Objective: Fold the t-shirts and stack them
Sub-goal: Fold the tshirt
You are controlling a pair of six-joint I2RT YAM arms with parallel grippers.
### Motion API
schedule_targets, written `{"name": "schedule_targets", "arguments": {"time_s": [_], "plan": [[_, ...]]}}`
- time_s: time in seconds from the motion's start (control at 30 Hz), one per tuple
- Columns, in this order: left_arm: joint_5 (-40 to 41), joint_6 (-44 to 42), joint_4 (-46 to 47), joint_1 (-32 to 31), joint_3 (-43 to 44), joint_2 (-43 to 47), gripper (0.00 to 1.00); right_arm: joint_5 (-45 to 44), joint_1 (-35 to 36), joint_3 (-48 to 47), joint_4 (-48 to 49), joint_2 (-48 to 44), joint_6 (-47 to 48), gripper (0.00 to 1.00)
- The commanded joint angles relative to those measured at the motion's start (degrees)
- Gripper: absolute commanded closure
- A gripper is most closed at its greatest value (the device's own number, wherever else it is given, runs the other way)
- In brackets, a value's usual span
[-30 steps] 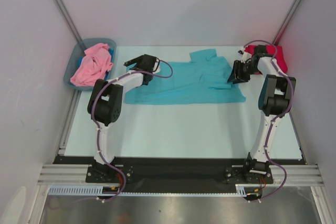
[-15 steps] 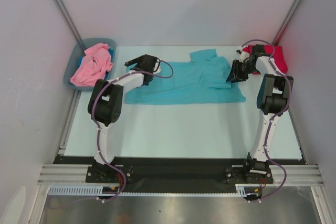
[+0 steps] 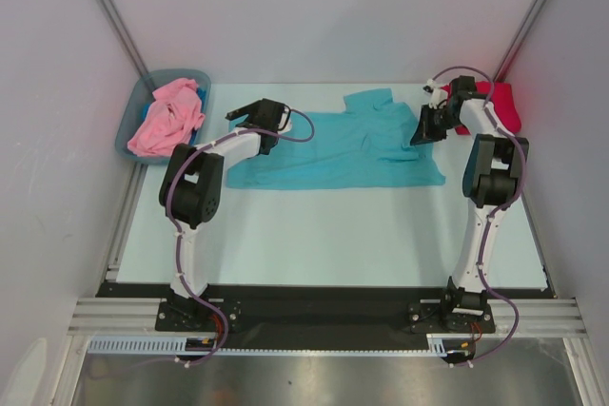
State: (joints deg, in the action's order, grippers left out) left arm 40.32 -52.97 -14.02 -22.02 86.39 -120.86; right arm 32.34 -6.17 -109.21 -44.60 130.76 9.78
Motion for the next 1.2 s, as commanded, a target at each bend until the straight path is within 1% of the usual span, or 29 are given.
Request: {"name": "schedule_targets", "arguments": {"time_s": [0.0, 0.37, 0.87, 1.07, 1.17], "plan": [[0.7, 0.5, 1.2, -0.7, 2.0, 1.6, 0.0, -0.3, 0.8, -1.9, 0.0, -1.9, 1.3, 1.0], [0.6, 0.8, 1.3, -0.9, 2.2, 1.5, 0.0, -3.6, 2.4, -1.8, 2.2, -6.0, 4.3, 1.0], [0.6, 0.9, 1.2, -0.9, 2.6, 1.2, 0.0, -8.5, 3.1, -5.5, 3.0, -5.3, 7.5, 1.0], [0.6, 0.8, 1.2, -1.1, 2.6, 1.1, 0.0, -10.3, 4.2, -8.3, 3.6, -3.2, 8.5, 1.0], [0.6, 0.9, 1.1, -1.1, 2.4, 1.2, 0.0, -11.0, 5.0, -8.2, 4.9, -3.0, 9.6, 1.0]]}}
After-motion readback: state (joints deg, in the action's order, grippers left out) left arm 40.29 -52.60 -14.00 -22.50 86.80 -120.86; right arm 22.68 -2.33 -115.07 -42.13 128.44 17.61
